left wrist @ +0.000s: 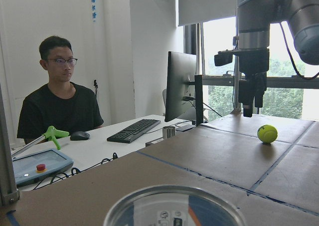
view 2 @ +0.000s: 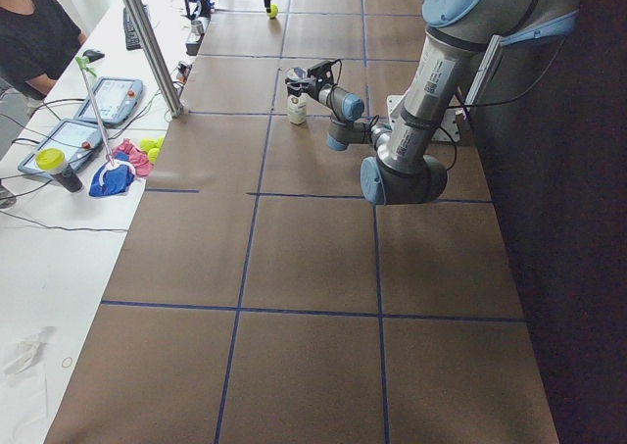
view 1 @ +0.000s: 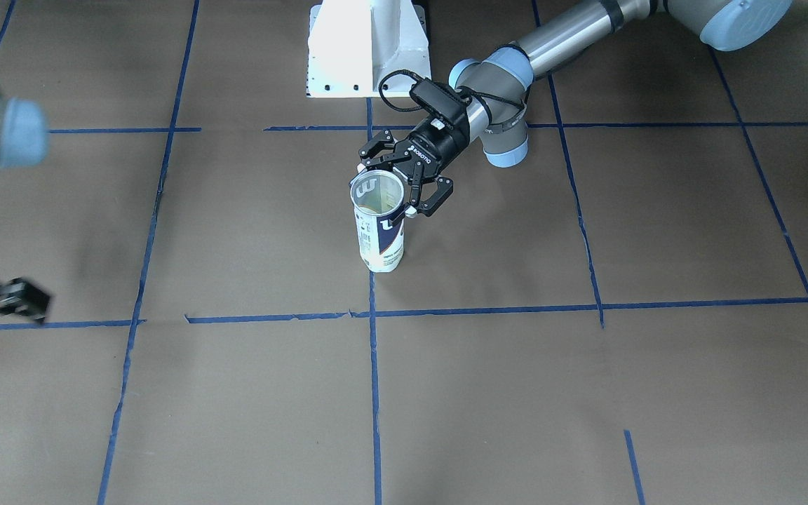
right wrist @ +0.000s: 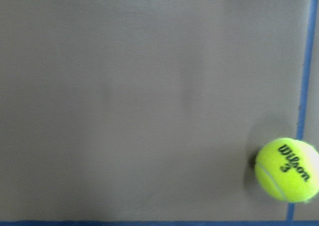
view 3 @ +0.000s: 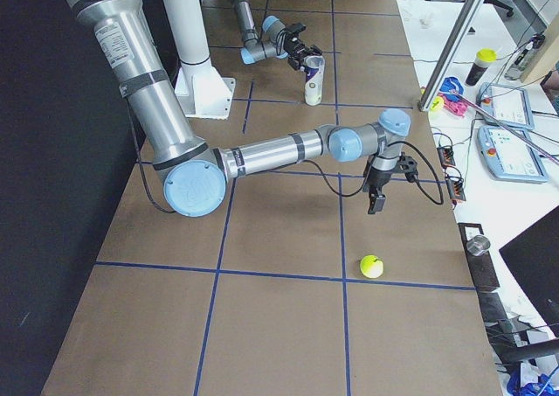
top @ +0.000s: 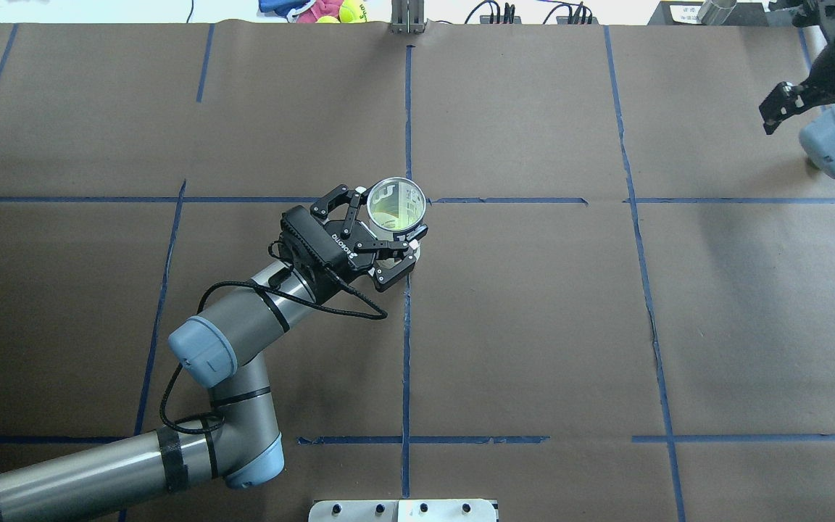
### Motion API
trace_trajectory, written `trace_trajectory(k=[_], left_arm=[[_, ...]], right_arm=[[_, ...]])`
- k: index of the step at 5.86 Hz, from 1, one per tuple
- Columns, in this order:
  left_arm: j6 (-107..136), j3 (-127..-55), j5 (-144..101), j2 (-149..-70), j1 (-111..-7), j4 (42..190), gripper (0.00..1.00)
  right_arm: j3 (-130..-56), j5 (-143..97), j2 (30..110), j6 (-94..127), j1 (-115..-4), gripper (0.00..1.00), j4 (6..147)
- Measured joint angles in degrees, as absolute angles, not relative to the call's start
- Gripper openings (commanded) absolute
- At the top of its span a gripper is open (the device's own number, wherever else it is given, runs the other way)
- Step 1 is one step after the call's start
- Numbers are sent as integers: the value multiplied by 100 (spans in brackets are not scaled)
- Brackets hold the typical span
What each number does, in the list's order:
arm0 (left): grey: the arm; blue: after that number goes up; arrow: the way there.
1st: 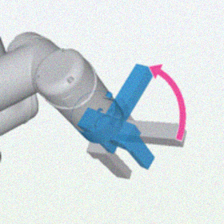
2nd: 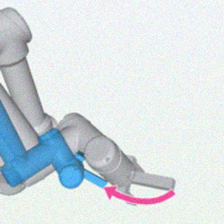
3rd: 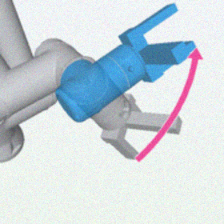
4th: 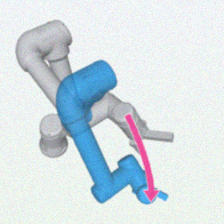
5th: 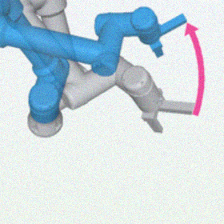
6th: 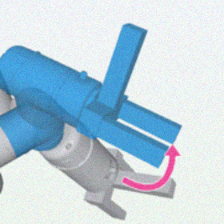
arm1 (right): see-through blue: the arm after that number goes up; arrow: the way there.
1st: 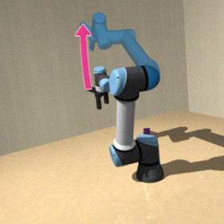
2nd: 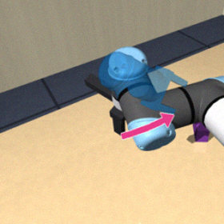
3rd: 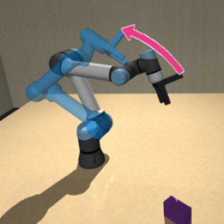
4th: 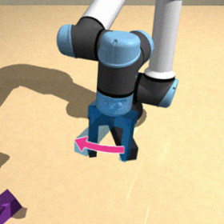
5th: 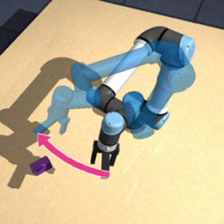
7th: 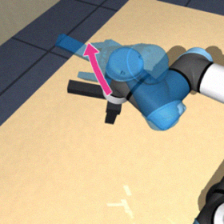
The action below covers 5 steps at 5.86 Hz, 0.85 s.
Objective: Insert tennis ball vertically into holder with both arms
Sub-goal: 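Move the right gripper to the farther tennis ball and grasp it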
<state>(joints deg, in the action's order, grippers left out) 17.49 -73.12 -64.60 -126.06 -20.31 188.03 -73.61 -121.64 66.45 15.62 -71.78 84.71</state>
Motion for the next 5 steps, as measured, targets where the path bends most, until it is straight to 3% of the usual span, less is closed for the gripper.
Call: trace_trajectory(k=[2, 5], left_arm=[[1746, -7313, -6460, -12604, -2033, 18808, 90], [1749, -7313, -6460, -12587, -2037, 18809, 90]], right_arm=[[-6386, -11878, 6804, 860, -7370, 97, 7263], [-5997, -11443, 6979, 533, -7286, 98, 6483]])
